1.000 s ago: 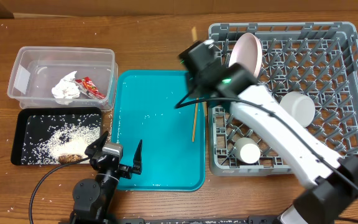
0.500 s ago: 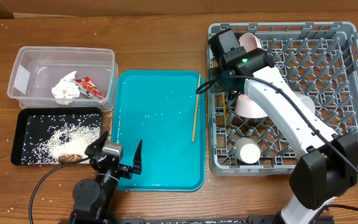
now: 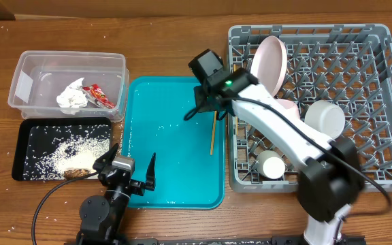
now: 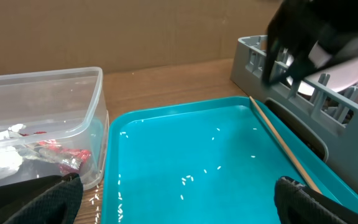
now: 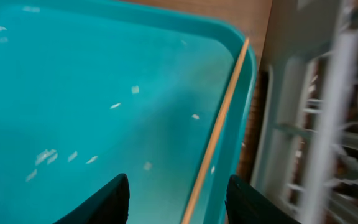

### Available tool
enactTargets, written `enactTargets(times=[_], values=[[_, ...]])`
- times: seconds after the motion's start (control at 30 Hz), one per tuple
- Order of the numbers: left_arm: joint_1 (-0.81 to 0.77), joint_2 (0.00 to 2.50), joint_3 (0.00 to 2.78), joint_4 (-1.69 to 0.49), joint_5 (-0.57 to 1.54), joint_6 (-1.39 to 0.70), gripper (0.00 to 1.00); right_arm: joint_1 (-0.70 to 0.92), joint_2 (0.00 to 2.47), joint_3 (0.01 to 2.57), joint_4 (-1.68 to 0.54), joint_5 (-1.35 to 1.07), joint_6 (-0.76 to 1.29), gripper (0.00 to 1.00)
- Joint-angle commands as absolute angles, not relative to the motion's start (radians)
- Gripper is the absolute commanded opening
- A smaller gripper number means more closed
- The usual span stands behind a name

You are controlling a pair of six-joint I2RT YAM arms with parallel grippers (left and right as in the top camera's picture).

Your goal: Sort waste into correct bins and load items into the dishwasher

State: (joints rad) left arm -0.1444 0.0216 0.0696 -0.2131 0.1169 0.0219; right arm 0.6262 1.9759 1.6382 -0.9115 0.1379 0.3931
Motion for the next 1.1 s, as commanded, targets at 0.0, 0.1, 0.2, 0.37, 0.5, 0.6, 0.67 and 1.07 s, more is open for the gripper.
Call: enactTargets(times=[0.0,0.1,0.2,0.37,0.5,0.6,0.67,1.07], values=[[-0.151,0.012,0.066,-0.213,0.123,0.016,1.00,0.613,2.086,1.642,-0.906,0.155,0.451,0.51],[-0.151,0.012,0.066,-0.213,0.123,0.016,1.00,0.623,2.143,1.642,-0.910,0.151,0.477,0.49],[-0.151,0.012,0.066,-0.213,0.123,0.015,1.00,0.638,2.185,1.642,-0.918,0.144,0.525,0.47],[-0.151,0.012,0.066,-0.213,0.123,0.015,1.00,0.653,2.222,1.642,-0.930,0.072,0.551,0.04],[-0.151,0.012,0.066,-0.213,0.123,0.016,1.00,0.655,2.202,1.658,-0.948,0.073,0.550,0.04],[-0.151,0.012,0.066,-0.213,0.123,0.015,1.00,0.655,2.172,1.676,-0.972,0.076,0.525,0.04],[-0.151,0.012,0.066,-0.213,0.123,0.016,1.00,0.655,2.147,1.687,-0.980,0.076,0.497,0.04],[-0.151,0.012,0.066,-0.213,0.123,0.016,1.00,0.646,2.072,1.682,-1.024,0.381,0.410,0.45]])
